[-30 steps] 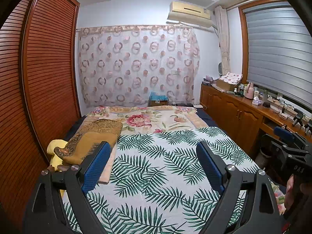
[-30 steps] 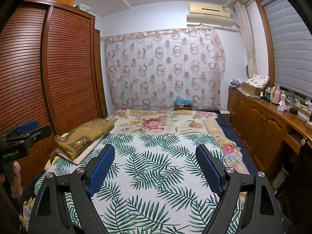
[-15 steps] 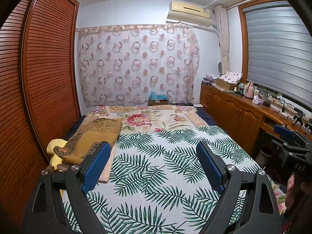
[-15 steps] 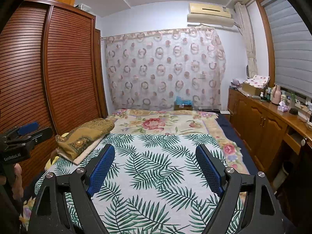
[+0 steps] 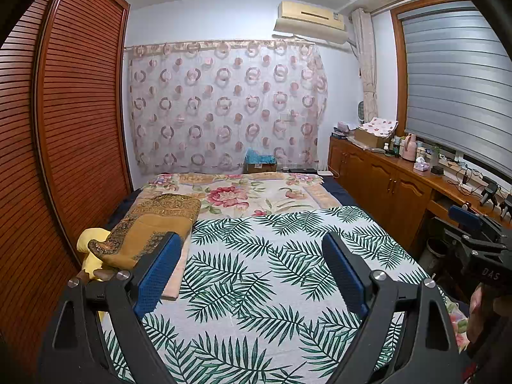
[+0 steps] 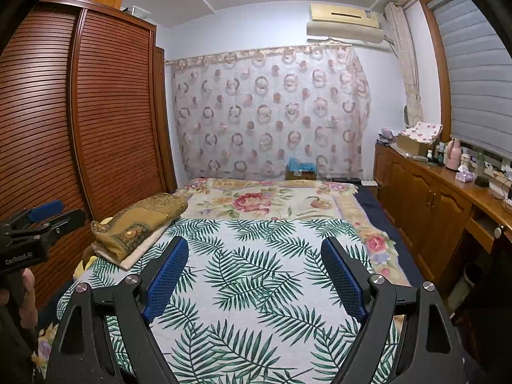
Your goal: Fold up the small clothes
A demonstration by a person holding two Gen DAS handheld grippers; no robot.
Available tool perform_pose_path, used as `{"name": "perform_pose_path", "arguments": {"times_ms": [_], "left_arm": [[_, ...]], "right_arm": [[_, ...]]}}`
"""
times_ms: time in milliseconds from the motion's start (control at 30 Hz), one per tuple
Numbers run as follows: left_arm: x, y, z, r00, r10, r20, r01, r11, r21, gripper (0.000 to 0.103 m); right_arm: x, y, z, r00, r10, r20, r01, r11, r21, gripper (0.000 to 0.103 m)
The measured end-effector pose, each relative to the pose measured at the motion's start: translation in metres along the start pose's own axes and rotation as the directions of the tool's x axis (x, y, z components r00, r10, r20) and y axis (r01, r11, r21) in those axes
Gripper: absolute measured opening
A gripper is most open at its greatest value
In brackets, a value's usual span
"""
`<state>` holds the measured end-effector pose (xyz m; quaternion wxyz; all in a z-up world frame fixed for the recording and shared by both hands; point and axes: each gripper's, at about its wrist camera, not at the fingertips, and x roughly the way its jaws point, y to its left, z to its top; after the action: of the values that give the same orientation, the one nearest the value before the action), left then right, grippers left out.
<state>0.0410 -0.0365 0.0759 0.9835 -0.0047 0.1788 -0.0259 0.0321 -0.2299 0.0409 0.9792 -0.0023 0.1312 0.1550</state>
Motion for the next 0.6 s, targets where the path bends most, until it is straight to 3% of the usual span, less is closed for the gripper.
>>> {"name": "perform_pose_path", "arguments": {"times_ms": [600], "left_arm": [[0.0,0.0,0.0009,1.0,0.0,-0.001,0.0,1.0,0.0,0.09]], "right_arm": [[0.0004,-0.0039,0.0,1.0,0.004,-0.002,-0.004,1.0,0.001,0.086]]}}
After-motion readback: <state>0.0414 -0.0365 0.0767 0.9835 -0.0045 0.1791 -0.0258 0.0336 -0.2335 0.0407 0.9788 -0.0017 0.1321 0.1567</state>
